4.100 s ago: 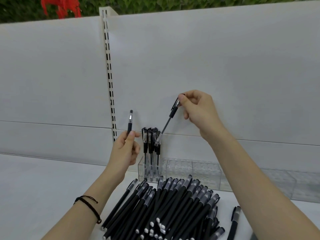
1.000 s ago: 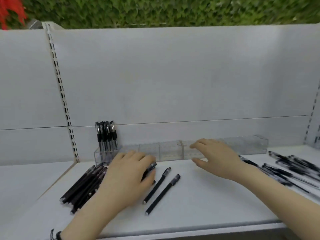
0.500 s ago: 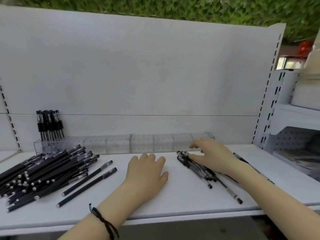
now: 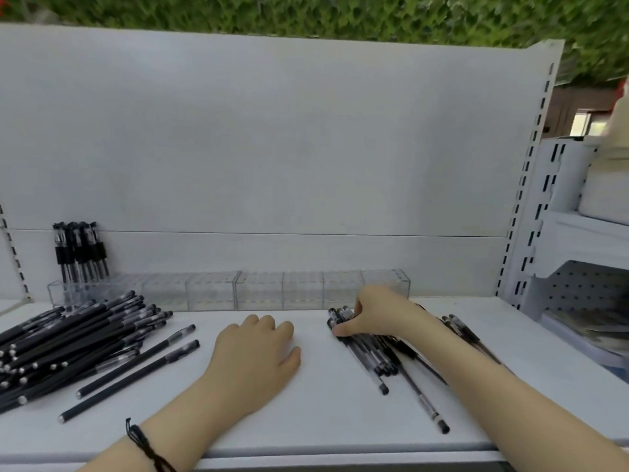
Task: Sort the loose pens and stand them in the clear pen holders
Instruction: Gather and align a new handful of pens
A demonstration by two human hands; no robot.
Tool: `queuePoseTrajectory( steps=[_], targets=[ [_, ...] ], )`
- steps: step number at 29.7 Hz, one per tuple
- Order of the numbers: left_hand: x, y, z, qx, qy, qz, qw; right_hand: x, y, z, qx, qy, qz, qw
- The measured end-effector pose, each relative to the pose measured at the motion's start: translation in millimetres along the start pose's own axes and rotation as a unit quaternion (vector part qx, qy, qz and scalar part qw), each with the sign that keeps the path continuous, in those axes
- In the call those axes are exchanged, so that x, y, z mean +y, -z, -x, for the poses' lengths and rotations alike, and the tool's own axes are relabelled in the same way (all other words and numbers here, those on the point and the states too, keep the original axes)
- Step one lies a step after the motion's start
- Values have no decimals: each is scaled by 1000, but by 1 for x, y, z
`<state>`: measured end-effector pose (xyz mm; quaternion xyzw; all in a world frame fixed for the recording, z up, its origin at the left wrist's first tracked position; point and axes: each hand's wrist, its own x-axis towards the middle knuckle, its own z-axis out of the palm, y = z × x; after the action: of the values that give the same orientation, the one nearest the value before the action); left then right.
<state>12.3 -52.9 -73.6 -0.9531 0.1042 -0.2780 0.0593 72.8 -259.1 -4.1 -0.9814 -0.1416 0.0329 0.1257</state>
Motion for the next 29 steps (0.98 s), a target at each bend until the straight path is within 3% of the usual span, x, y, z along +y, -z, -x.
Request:
queuePoseTrajectory(
  steps=[7, 12, 18, 22, 24, 26, 27, 29],
  targets=[
    [-1, -5, 1, 37, -20, -6, 999, -5, 5, -6, -48, -7, -18, 999],
    [-2, -4, 1, 50, -31, -13, 998, -5, 4, -9, -67, -2, -100, 993],
    [1, 7, 2, -30, -11, 1, 999, 5, 4, -5, -76, -11, -195, 978],
    [1, 25, -7, -114, 17, 21, 993, 11, 9, -5, -75, 6, -352, 933],
    [3, 37, -19, -132, 47, 102, 985, 10, 15, -3, -76, 28, -446, 891],
    [3, 40, -32, -139, 93, 271, 948, 8, 18, -3, -78, 55, -545, 833],
    [5, 40, -39, -143, 122, 394, 900, 6, 18, -4, -77, 64, -590, 802],
    [12, 43, -50, -172, 179, 625, 740, 0, 15, -6, -64, 74, -647, 757]
  ],
)
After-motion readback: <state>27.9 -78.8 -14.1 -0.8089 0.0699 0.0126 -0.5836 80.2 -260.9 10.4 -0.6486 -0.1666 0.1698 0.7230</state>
